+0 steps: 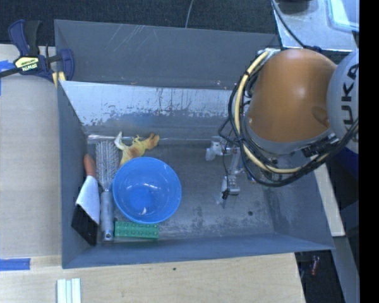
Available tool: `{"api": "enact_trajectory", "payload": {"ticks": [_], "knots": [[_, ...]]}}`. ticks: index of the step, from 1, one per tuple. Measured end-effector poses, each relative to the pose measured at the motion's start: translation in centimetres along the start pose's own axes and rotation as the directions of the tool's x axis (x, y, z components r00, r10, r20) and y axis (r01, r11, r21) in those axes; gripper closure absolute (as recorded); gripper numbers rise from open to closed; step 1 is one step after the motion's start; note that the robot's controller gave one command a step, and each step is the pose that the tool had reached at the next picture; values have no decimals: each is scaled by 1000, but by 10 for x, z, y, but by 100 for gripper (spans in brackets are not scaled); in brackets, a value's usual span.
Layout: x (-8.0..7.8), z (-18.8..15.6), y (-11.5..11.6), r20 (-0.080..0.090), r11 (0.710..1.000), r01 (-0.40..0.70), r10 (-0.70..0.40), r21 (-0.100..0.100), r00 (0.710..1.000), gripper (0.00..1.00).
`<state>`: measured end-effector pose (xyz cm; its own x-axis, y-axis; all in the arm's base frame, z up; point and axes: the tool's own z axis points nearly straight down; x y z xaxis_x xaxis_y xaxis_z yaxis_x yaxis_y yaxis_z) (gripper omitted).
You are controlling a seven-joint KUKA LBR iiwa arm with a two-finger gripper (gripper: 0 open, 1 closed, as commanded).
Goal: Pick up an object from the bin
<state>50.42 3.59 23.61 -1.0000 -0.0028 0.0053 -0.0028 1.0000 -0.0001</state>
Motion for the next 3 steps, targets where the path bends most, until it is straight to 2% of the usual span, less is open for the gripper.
{"api": "enact_trajectory", "payload": {"ticks": [1, 2, 3], "knots": [[-2, -4, 0, 9, 1000, -1, 1, -1, 1000, 0], [4, 61, 26, 11, 992, 127, -127, 1, 992, 0], [10, 77, 105, 16, 913, 408, -408, 4, 913, 0]]}}
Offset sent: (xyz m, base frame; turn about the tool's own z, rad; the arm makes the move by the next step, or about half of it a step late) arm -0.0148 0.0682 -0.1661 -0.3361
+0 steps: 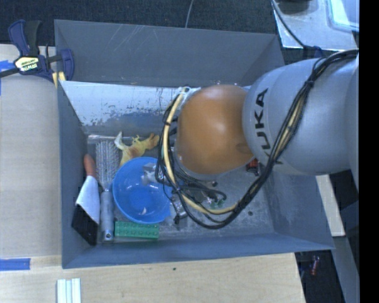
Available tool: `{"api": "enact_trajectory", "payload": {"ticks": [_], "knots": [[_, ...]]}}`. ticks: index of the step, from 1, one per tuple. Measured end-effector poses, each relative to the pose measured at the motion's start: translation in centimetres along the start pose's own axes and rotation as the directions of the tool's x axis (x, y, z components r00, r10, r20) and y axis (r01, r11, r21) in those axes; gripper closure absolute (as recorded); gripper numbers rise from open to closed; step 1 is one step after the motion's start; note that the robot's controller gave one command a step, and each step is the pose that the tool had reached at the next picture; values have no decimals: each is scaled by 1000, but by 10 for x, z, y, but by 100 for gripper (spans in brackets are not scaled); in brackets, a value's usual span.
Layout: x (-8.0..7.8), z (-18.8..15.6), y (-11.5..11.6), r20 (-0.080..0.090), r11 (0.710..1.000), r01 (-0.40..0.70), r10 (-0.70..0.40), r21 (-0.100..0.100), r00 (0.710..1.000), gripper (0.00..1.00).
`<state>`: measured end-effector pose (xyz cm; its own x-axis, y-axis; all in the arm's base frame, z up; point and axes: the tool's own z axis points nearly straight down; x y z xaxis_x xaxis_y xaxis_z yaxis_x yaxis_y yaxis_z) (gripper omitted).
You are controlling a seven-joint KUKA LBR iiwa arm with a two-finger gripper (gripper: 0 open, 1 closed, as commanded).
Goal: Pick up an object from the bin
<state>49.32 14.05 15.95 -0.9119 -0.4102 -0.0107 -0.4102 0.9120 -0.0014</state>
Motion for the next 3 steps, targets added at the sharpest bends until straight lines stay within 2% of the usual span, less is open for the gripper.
{"api": "enact_trajectory", "payload": {"ticks": [1, 2, 3], "knots": [[-10, 40, 23, -12, 1000, -32, 32, 1, 999, 0], [-6, 84, 30, 1, 999, 53, -53, 4, 999, 0], [-16, 84, 48, 0, 996, 92, -92, 4, 996, 100]]}}
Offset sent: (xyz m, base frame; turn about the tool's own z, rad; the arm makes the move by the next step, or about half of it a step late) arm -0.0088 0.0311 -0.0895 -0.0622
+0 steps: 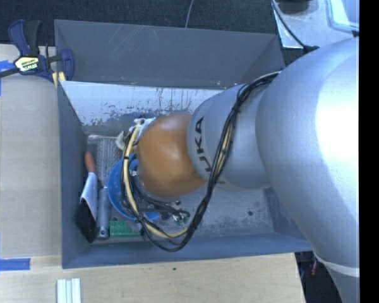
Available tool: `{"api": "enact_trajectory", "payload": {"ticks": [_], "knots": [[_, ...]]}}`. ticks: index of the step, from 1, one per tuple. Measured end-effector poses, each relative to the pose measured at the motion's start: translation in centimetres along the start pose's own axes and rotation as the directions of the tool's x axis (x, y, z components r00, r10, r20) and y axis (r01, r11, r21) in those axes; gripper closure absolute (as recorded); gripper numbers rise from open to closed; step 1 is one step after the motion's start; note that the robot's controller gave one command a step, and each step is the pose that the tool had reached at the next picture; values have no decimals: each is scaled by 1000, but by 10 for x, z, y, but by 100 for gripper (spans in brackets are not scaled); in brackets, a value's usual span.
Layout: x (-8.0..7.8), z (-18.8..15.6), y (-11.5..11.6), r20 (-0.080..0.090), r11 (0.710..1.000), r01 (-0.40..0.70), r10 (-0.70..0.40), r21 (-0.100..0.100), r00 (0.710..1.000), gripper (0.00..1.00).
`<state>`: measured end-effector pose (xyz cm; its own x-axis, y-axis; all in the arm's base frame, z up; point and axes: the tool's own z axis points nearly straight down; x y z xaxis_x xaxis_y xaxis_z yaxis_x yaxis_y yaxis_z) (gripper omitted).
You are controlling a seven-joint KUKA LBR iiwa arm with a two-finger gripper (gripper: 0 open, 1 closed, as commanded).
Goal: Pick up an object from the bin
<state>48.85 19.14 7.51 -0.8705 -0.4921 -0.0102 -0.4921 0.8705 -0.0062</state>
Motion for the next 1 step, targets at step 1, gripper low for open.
{"api": "enact_trajectory", "payload": {"ticks": [1], "knots": [[0, 0, 0, 1, 1000, 0, 0, 0, 1000, 100]]}}
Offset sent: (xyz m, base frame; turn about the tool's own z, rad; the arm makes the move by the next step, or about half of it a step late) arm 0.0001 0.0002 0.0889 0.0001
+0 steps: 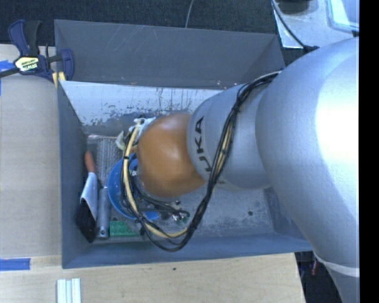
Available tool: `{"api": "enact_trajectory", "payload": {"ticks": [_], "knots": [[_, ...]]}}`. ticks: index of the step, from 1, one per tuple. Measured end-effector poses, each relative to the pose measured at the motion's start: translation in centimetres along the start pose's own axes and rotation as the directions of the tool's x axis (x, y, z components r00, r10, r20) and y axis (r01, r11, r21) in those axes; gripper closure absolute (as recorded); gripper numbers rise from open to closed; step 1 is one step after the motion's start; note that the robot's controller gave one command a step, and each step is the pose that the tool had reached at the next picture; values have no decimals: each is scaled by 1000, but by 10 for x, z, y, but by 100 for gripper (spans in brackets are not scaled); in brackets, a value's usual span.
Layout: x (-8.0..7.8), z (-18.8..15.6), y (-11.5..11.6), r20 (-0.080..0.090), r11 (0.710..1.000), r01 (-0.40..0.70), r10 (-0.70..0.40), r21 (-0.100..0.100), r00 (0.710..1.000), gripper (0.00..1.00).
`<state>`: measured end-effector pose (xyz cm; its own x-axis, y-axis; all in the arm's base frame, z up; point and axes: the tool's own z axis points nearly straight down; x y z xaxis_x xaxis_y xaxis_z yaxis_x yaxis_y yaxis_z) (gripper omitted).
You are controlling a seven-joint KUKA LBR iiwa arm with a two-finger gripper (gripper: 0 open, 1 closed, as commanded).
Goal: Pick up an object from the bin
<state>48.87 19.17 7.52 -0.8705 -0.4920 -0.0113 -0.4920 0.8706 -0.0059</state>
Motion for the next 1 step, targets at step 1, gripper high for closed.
{"api": "enact_trajectory", "payload": {"ticks": [1], "knots": [[3, -20, 1, -7, 1000, 0, 0, -2, 1000, 100]]}}
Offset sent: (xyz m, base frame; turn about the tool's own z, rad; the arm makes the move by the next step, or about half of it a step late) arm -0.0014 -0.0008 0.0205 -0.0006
